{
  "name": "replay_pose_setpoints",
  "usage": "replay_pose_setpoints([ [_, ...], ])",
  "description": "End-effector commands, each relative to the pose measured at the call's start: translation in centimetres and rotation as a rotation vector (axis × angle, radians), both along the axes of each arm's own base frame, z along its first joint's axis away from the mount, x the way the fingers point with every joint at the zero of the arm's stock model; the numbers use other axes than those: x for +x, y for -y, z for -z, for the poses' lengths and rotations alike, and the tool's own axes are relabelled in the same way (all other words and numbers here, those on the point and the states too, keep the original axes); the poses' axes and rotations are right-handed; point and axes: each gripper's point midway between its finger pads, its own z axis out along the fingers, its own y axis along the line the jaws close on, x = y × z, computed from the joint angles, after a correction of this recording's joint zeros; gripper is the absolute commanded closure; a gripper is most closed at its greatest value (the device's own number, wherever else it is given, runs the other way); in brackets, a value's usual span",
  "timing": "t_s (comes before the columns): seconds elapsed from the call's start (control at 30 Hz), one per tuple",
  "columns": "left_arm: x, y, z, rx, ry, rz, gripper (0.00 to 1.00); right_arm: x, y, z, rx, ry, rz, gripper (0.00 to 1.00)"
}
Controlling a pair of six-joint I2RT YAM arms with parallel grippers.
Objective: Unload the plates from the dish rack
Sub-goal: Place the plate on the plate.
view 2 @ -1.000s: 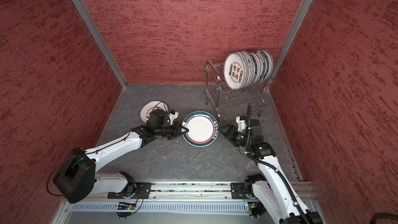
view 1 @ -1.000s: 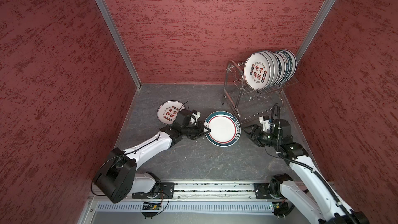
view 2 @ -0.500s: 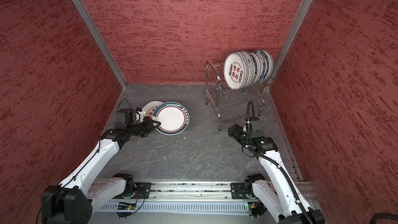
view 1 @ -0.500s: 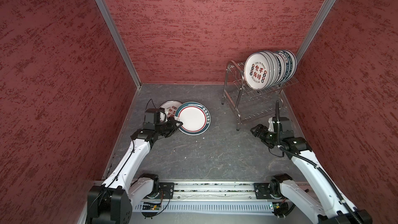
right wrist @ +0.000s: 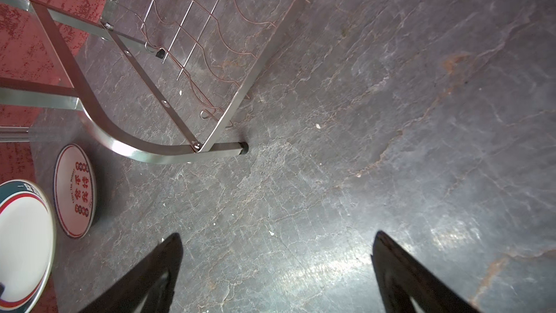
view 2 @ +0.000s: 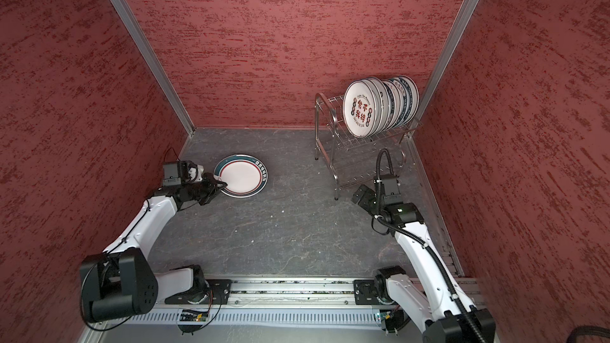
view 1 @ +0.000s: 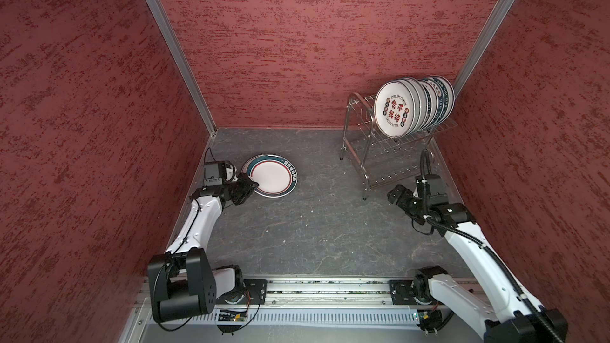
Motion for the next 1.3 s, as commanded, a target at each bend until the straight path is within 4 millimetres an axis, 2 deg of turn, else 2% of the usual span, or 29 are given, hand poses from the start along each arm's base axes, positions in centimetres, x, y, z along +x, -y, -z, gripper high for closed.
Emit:
replay_pose_setpoints([
  [0.0,2.1,-1.7,-1.2,0.024,0.070,-0.012,1.00,0.3,0.7,-0.7,-0.035,0.024,0.026,0.01],
  [0.23,4.0,-4.2,1.5,0.032,0.008,-0.053,1.00,0.0,0.5,0.0,-0.026,0.017,0.020,0.01],
  [0.4,4.9,-4.9,1.6,0.051,0.024,-0.069,1.00,-0.1,0.2,0.1,-0.003,0.023,0.011,0.01],
  [0.57,5.6,-5.9,2.5,0.042,0.001,-0.087,1.00,-0.2,0.0,-0.1,-0.002,0.028,0.001,0.01],
  [1.0,6.6,-6.7,4.4,0.052,-0.055,-0.092,1.00,-0.3,0.0,-0.5,-0.004,0.033,-0.006,0.01],
  [1.27,6.7,-7.0,4.9,0.065,-0.090,-0.097,0.95,-0.1,0.0,-0.7,-0.005,0.042,-0.010,0.01],
])
